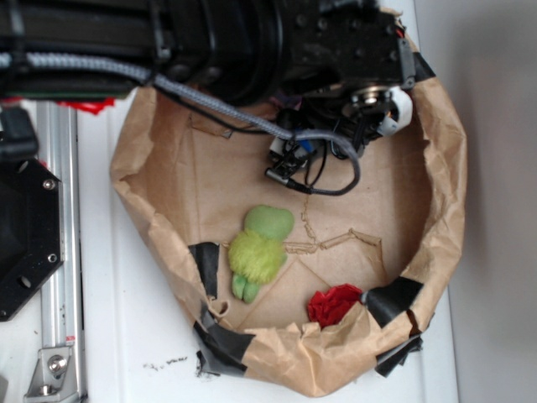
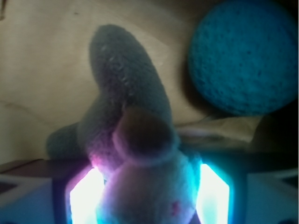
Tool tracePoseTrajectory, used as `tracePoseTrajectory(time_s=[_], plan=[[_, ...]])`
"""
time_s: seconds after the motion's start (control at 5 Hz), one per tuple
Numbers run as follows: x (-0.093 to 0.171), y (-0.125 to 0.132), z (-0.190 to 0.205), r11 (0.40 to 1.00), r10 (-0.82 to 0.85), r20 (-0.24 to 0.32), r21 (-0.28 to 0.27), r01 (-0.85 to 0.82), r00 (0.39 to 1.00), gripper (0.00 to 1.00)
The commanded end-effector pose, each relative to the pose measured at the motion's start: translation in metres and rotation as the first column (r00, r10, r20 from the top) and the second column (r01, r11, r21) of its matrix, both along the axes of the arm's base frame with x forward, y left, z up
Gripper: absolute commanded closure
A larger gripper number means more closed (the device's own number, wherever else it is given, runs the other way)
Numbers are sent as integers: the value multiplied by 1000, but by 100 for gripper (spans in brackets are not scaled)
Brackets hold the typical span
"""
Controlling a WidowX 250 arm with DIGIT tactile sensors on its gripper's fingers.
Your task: Grab the gray animal.
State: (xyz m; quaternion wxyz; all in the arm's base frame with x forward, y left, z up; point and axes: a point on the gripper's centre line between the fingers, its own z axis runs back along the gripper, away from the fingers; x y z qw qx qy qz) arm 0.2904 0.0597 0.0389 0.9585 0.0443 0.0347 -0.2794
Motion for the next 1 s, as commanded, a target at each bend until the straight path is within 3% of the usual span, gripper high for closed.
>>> tracePoseTrajectory(time_s=[0.0,0.2,0.4,0.6,0.8], plan=[[-13,-50,115,962,269,5,51,-269,963,100],[-16,-67,161,882,468,8,-66,-466,884,100],[-23,-65,176,722,668,-57,-192,-665,742,100],[-26,-59,177,616,773,36,-279,-736,633,100],[-22,-56,172,624,770,55,-269,-734,635,100]])
